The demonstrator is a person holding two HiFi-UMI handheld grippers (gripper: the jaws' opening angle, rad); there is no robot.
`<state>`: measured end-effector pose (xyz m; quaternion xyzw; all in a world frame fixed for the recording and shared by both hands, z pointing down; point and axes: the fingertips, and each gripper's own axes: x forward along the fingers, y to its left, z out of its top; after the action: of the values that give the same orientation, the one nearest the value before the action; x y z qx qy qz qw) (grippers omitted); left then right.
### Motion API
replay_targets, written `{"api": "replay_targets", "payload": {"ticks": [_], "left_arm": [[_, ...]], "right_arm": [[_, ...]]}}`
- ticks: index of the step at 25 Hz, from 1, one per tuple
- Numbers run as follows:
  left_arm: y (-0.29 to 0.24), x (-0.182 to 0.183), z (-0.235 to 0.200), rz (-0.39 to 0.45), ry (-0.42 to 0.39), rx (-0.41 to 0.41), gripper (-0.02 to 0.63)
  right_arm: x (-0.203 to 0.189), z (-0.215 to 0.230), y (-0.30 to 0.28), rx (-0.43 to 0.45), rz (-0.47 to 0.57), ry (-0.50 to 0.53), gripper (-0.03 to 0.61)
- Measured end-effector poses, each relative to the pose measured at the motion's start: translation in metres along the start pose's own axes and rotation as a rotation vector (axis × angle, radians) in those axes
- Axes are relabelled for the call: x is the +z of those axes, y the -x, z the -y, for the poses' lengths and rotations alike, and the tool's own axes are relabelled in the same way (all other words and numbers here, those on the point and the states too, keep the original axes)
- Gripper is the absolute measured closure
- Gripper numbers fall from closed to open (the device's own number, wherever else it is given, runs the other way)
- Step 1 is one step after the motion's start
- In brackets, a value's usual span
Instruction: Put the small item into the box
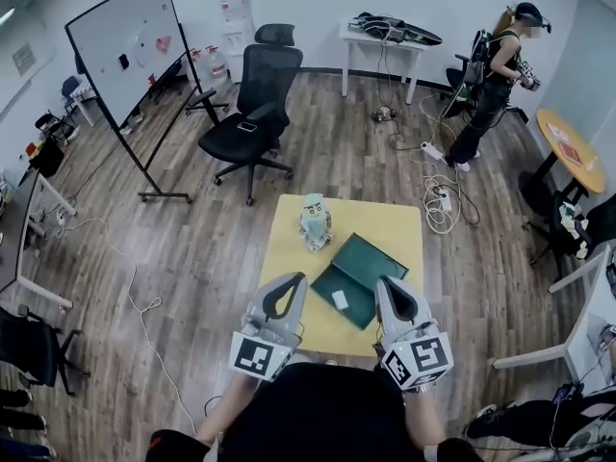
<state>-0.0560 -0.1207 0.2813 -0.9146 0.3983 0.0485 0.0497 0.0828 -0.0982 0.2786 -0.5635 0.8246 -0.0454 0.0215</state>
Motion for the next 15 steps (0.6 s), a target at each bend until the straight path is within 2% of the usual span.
{"api": "replay_targets", "payload": {"ticks": [15], "left_arm": [[-0.008,0.001,0.020,0.005,0.000,-0.043,0.612]], "right_arm": [[-0.001,0.008,0.008,-0.026,0.011,-0.009,0.577]]}}
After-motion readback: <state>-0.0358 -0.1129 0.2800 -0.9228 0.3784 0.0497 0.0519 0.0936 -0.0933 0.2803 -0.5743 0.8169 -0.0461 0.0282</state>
